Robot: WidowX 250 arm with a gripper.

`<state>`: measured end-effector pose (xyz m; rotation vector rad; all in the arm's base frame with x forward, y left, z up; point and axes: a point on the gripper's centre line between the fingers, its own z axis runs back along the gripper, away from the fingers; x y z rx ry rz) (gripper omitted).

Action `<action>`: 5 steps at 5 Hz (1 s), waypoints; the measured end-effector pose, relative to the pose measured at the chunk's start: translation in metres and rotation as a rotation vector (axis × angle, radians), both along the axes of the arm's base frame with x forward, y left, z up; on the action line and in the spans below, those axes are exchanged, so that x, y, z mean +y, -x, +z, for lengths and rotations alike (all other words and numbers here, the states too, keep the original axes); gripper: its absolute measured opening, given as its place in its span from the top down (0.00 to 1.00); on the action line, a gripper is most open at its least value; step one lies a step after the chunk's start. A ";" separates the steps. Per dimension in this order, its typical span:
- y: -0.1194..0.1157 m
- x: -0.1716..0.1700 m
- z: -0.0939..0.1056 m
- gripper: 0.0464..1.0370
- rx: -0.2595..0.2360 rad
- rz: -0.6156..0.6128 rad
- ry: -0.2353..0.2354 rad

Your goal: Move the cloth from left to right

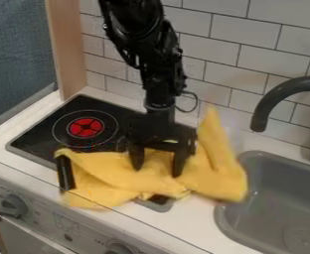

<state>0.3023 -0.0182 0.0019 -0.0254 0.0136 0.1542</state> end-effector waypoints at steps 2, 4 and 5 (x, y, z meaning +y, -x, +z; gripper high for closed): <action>0.018 0.013 -0.001 0.04 0.031 0.032 -0.034; 0.009 0.013 0.025 0.04 -0.043 0.034 -0.024; 0.004 0.013 0.060 0.04 -0.148 0.028 -0.021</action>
